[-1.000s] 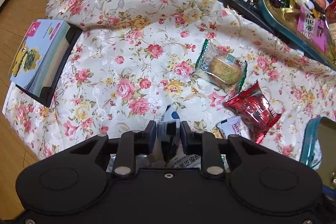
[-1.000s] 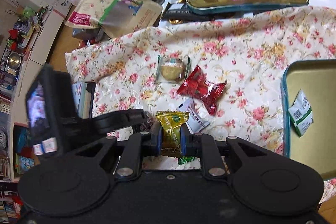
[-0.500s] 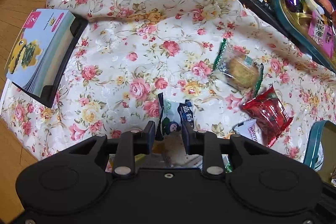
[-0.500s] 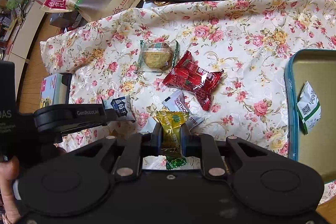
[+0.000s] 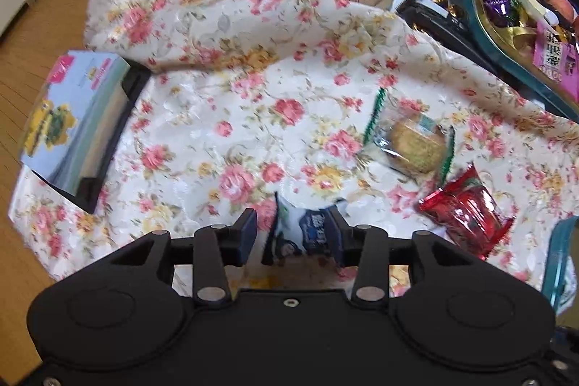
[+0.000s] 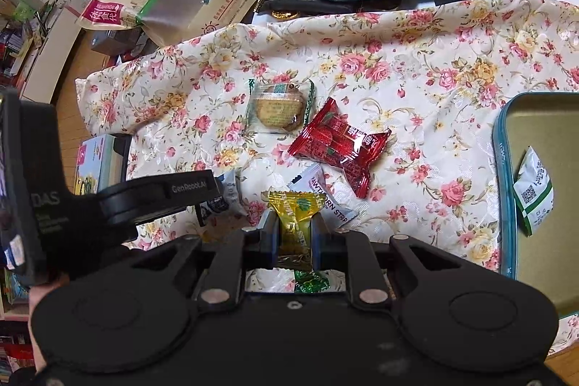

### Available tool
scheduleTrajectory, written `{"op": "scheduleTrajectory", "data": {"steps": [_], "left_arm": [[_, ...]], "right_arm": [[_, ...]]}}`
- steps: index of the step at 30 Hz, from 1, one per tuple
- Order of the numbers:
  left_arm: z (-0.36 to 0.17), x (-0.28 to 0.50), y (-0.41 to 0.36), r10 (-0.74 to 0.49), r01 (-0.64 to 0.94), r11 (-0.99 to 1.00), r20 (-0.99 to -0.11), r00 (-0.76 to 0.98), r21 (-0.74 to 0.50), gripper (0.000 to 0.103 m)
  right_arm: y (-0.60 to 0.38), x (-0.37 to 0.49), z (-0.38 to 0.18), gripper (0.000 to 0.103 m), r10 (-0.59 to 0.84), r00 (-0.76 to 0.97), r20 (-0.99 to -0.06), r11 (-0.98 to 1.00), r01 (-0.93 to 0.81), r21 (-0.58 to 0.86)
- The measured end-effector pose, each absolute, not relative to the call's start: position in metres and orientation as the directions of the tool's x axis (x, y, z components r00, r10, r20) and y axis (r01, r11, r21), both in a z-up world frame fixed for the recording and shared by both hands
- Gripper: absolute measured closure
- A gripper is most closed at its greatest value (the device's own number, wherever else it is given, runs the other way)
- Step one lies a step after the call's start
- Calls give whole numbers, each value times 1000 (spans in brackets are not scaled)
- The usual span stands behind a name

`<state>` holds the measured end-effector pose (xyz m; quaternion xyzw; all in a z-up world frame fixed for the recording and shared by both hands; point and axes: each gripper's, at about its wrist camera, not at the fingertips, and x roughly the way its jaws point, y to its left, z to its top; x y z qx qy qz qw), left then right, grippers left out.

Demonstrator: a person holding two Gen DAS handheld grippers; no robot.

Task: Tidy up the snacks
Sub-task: 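Lift the white packet with the left tool while the right tool holds the gold candy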

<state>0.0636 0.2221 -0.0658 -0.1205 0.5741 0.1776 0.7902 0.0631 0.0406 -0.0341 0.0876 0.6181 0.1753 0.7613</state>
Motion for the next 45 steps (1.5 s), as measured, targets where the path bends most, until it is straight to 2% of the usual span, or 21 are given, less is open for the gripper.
{"op": "scheduleTrajectory", "data": {"steps": [4, 8, 18, 23, 28, 30, 33, 40, 45], "left_arm": [[-68, 66, 221, 134, -412, 911, -952, 277, 8, 47], [-72, 66, 215, 96, -386, 922, -957, 275, -18, 47], [-88, 74, 208, 116, -379, 925, -967, 228, 22, 46], [-100, 79, 209, 145, -429, 902, -971, 191, 50, 45], [-99, 77, 213, 122, -434, 901, -973, 196, 25, 46], [-99, 76, 218, 104, -445, 895, -974, 201, 4, 47], [-98, 74, 219, 117, -447, 894, -972, 205, 13, 59], [-84, 69, 223, 125, -465, 885, -968, 219, 9, 60], [-56, 64, 215, 105, -465, 885, -963, 248, -23, 60]], "right_arm": [[41, 61, -31, 84, 380, 179, -908, 921, -168, 352], [41, 61, -29, 84, 387, 178, -905, 918, -168, 360], [38, 61, -31, 84, 380, 173, -909, 922, -153, 357], [35, 60, -32, 84, 374, 170, -912, 924, -150, 352], [30, 62, -30, 84, 375, 177, -910, 925, -136, 355], [30, 62, -27, 84, 381, 182, -906, 923, -135, 361], [31, 62, -24, 84, 391, 187, -901, 919, -139, 369], [31, 61, -18, 84, 393, 204, -897, 918, -146, 369], [28, 63, -19, 84, 381, 212, -900, 924, -129, 361]]}}
